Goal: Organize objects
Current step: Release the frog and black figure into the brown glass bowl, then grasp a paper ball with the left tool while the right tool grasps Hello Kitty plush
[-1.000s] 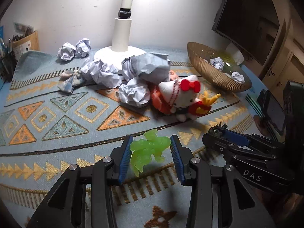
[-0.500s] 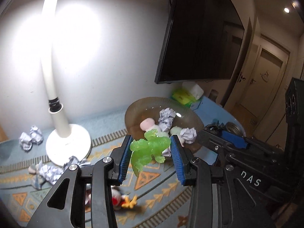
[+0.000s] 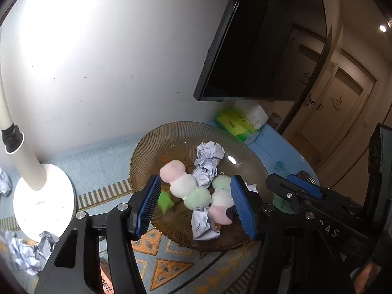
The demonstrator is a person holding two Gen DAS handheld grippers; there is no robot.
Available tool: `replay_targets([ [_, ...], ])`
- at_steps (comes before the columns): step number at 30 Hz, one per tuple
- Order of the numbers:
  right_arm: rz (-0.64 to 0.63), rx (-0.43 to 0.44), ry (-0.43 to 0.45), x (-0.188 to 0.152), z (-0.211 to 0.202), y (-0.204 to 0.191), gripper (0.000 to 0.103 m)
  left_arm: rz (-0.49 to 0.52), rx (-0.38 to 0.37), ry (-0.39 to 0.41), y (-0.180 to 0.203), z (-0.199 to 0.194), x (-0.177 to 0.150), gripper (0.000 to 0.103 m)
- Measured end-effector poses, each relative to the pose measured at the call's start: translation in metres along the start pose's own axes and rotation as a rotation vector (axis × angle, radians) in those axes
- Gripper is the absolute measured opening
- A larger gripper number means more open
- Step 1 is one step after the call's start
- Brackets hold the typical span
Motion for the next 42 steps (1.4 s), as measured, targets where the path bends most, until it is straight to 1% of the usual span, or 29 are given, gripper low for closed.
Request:
replay_targets([
  [3, 0.0, -0.001, 0.015, -0.003, -0.011, 0.0, 0.049, -0.006, 0.015, 0.03, -0.002, -0.023, 0.0, 0.057],
  [5, -0.006, 0.022, 0.029, -0.005, -0.026, -0.006, 0.049, -0.006, 0.022, 0.061, -0.001, -0.045, 0.001, 0.057],
  [9, -0.051, 0.08, 0.086, -0.006, -0.07, -0.036, 0.049, -0.002, 0.05, 0.134, -0.005, -0.111, 0.0, 0.057],
  [10, -0.068, 0.095, 0.102, -0.006, -0.082, -0.046, 0.049, 0.0, 0.061, 0.15, -0.008, -0.13, -0.002, 0.059],
  [11, -0.084, 0.114, 0.117, -0.008, -0.094, -0.056, 0.049, 0.001, 0.067, 0.166, -0.011, -0.147, -0.006, 0.074],
  [12, -0.098, 0.135, 0.129, -0.011, -0.104, -0.066, 0.05, -0.004, 0.075, 0.182, -0.017, -0.163, -0.012, 0.097],
  [13, -0.111, 0.155, 0.137, -0.015, -0.112, -0.076, 0.05, -0.019, 0.102, 0.207, -0.026, -0.18, -0.019, 0.103],
  [14, -0.122, 0.174, 0.138, -0.023, -0.117, -0.085, 0.051, -0.036, 0.142, 0.229, -0.037, -0.194, -0.028, 0.102],
  [17, -0.15, 0.248, 0.106, -0.057, -0.112, -0.111, 0.052, -0.073, 0.241, 0.228, -0.079, -0.216, -0.066, 0.102],
  [20, -0.162, 0.344, 0.059, -0.105, -0.09, -0.134, 0.052, -0.151, 0.321, 0.205, -0.133, -0.218, -0.115, 0.102],
  [22, -0.161, 0.383, 0.04, -0.137, -0.071, -0.142, 0.053, -0.193, 0.395, 0.181, -0.168, -0.213, -0.149, 0.101],
  [24, -0.177, 0.401, 0.031, -0.165, -0.052, -0.148, 0.053, -0.226, 0.443, 0.151, -0.195, -0.202, -0.178, 0.1],
  [26, -0.185, 0.414, -0.007, -0.188, -0.034, -0.152, 0.053, -0.272, 0.453, 0.105, -0.212, -0.191, -0.202, 0.098],
  [28, -0.184, 0.42, -0.045, -0.199, -0.021, -0.153, 0.053, -0.32, 0.43, 0.075, -0.221, -0.182, -0.214, 0.097],
  [29, -0.192, 0.413, -0.056, -0.201, -0.017, -0.153, 0.053, -0.33, 0.417, 0.057, -0.221, -0.178, -0.216, 0.095],
  [31, -0.188, 0.415, -0.071, -0.202, -0.011, -0.151, 0.053, -0.331, 0.414, 0.074, -0.223, -0.18, -0.213, 0.095],
  [33, -0.183, 0.418, -0.097, -0.205, -0.006, -0.15, 0.053, -0.351, 0.394, 0.069, -0.224, -0.181, -0.216, 0.095],
  [35, -0.181, 0.421, -0.09, -0.204, -0.007, -0.149, 0.053, -0.369, 0.396, 0.066, -0.227, -0.183, -0.216, 0.095],
  [37, -0.187, 0.409, -0.085, -0.203, -0.008, -0.149, 0.053, -0.368, 0.417, 0.041, -0.232, -0.185, -0.211, 0.095],
  [39, -0.205, 0.402, -0.101, -0.202, -0.008, -0.152, 0.053, -0.317, 0.485, 0.02, -0.241, -0.192, -0.194, 0.095],
  [40, -0.223, 0.406, -0.114, -0.201, -0.01, -0.155, 0.053, -0.274, 0.51, 0.007, -0.245, -0.192, -0.182, 0.095],
  [41, -0.251, 0.403, -0.125, -0.199, -0.011, -0.16, 0.055, -0.234, 0.502, -0.013, -0.249, -0.189, -0.171, 0.095],
  [42, -0.273, 0.399, -0.123, -0.195, -0.014, -0.164, 0.062, -0.202, 0.492, -0.021, -0.25, -0.185, -0.16, 0.095],
])
Point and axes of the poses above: each gripper's, at about its wrist camera, not at the fingertips, and z roughly the way its jaws point, y to its right, x to its top, the point moved 9 cm from there along z, roughly the way its jaws point, and after that the axes turned 4 degrees about -x, right-handed, at the moved point
